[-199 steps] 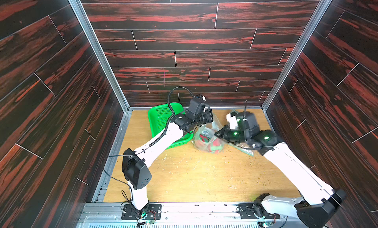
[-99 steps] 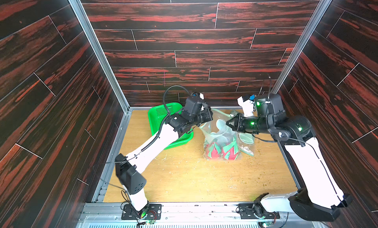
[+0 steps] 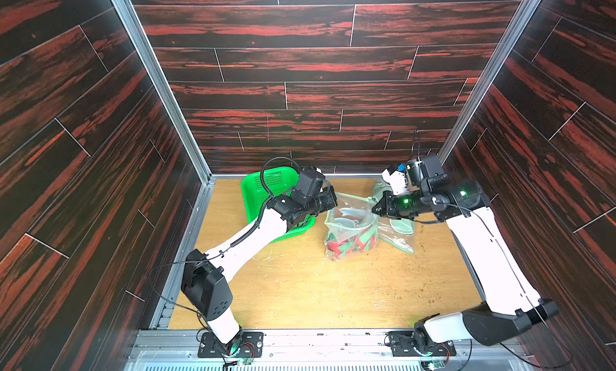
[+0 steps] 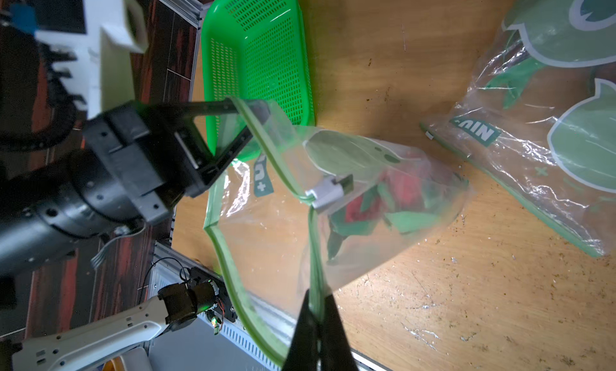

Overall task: Open the zip-top bag and take out the dragon fruit
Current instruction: Adjust the zipper food storage bag at the center of the board, then pick up the dragon fruit from the zipper food storage bag.

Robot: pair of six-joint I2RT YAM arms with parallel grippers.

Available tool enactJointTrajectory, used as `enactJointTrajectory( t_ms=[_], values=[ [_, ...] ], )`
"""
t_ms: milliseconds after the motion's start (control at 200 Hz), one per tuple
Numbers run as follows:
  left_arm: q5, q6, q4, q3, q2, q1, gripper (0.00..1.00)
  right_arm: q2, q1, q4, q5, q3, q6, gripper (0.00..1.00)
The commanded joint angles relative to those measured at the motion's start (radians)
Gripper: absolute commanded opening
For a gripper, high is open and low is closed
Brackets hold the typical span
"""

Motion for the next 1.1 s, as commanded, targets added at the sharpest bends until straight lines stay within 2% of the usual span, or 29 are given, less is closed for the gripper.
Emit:
enactJointTrajectory(
  t_ms=[0, 45, 135, 195, 361, 521, 641, 797, 1027, 1097],
  values=[
    [-0.082, 0.132, -0.103, 0.064, -0.032, 0.033, 0.12, 0.037, -0.020, 0.055, -0.057, 0.015, -0.045, 0.00],
    [-0.094, 0.195, -0.140, 0.113, -0.018, 0.035, 0.19, 0.060, -0.022, 0.066, -0.076, 0.030, -0.047, 0.00],
    [-0.047, 0.344, -0.300, 0.279, 0.034, 0.035, 0.26, 0.107, -0.022, 0.083, -0.143, 0.072, -0.052, 0.00],
    [-0.027, 0.408, -0.340, 0.353, 0.056, 0.034, 0.29, 0.127, -0.021, 0.094, -0.172, 0.098, -0.050, 0.00],
    [0.081, 0.533, -0.474, 0.555, 0.143, 0.033, 0.30, 0.153, -0.021, 0.113, -0.193, 0.137, -0.056, 0.00],
    [0.169, 0.585, -0.654, 0.801, 0.295, 0.023, 0.30, 0.157, -0.021, 0.118, -0.181, 0.123, -0.065, 0.00],
    [0.215, 0.598, -0.739, 0.914, 0.400, 0.019, 0.27, 0.145, -0.021, 0.145, -0.173, 0.100, -0.068, 0.00],
    [0.266, 0.622, -0.802, 0.958, 0.454, -0.007, 0.26, 0.146, -0.021, 0.169, -0.145, 0.083, -0.069, 0.00],
    [0.251, 0.633, -0.815, 0.880, 0.461, -0.018, 0.23, 0.141, -0.021, 0.208, -0.143, 0.055, -0.067, 0.00],
    [0.254, 0.643, -0.828, 0.874, 0.450, -0.018, 0.23, 0.138, -0.021, 0.210, -0.092, 0.044, -0.063, 0.00]
  ],
)
